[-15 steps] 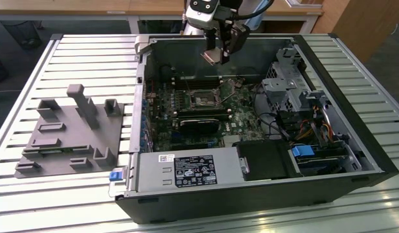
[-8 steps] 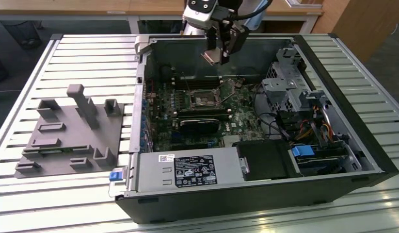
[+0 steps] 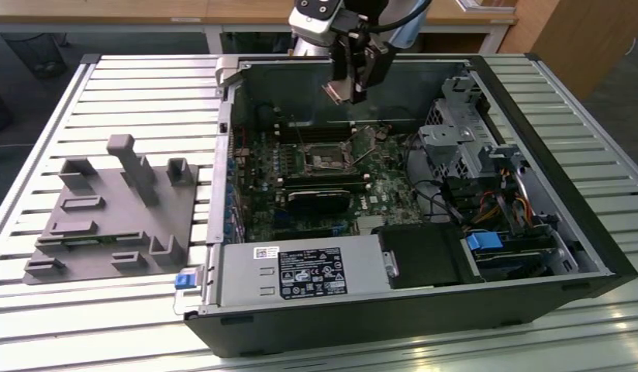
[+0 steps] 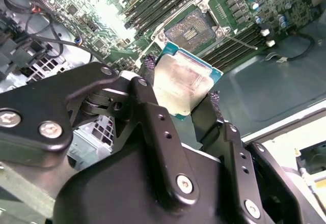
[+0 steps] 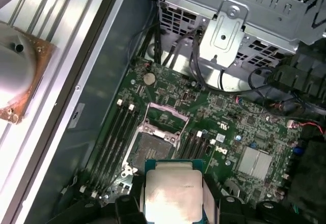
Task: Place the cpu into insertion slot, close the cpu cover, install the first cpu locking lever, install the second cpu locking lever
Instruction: 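Place the cpu into insertion slot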
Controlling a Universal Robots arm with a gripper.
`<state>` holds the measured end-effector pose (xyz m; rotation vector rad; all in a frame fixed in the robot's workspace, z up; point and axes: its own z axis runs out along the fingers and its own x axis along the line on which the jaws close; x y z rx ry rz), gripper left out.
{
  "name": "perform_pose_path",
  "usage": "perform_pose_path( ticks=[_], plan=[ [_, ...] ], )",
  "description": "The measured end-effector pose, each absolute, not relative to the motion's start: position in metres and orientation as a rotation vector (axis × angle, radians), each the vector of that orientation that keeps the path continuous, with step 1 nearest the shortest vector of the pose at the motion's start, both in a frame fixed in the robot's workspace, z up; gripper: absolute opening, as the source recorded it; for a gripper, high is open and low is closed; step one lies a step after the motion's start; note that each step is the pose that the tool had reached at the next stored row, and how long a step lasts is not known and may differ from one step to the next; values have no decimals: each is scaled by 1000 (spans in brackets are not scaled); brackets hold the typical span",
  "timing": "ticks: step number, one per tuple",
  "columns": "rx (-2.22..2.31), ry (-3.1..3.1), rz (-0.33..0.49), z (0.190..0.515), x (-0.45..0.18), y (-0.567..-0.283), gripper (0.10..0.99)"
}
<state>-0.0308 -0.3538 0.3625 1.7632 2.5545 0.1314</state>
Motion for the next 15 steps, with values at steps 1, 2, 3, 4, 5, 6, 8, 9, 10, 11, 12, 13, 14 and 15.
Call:
perform_pose_path(
  ticks=[1,2,3,4,5,6,8,9,10,11,12,13,14,15],
  plan=[
    [1777,2545,131,362,-31,-354,541],
    [1788,2536,131,362,-31,-354,541],
    [1796,2531,131,362,-31,-354,541],
    [1803,2525,130,362,-31,-354,541],
    [1811,2519,130,362,-31,-354,541],
    [1819,2513,130,362,-31,-354,541],
    [1834,2502,130,362,-31,-354,541],
    [1841,2496,130,362,-31,-354,541],
    [1849,2490,129,362,-31,-354,541],
    [1856,2484,129,362,-31,-354,541],
    [1863,2479,129,362,-31,-354,541],
    [1870,2473,129,362,-31,-354,541],
    [1877,2468,129,362,-31,-354,541],
    [1883,2462,128,362,-31,-354,541]
  ],
)
